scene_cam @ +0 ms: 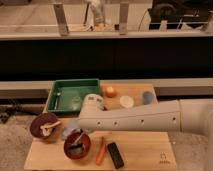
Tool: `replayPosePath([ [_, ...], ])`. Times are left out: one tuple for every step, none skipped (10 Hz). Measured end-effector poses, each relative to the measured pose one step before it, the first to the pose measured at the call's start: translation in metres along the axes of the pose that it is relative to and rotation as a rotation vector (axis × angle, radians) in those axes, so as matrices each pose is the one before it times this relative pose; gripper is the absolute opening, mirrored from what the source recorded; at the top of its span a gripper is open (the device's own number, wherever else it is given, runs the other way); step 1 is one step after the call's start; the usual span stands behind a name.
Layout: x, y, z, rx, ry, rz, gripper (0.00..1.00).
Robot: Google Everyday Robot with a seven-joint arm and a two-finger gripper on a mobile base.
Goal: Wipe red bowl with brush
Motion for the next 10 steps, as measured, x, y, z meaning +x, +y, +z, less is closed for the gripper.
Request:
replayPosePath([
  [0.00398, -0.00212, 0.00525, 0.01458, 0.00502, -0.01359, 0.00],
  [0.00593, -0.00205, 0.00422, 0.00976, 0.00219, -0.01572, 0.00],
  [0.00373, -0.00157, 0.00263, 0.00547, 0.00072, -0.00921, 0.00],
  [0.00674, -0.00242, 0.00308, 0.00280, 0.00305, -0.00494, 0.00],
  [0.00769, -0.00439, 0.00318, 0.00329, 0.00300, -0.00300, 0.00],
  [0.00416, -0.00404, 0.00248, 0.00323, -0.00027, -0.00572, 0.00],
  [-0.00098, -0.00321, 0.00114, 0.00395, -0.00504, -0.00721, 0.00],
  [-0.00539, -0.00229, 0.00133, 0.00121, -0.01045, -0.00825, 0.00],
  [-0.01102, -0.00249, 0.00052, 0.00025, -0.01798, -0.00891, 0.00],
  [-0.00992, -0.00123, 0.00008, -0.00057, -0.01514, -0.00963, 0.00],
])
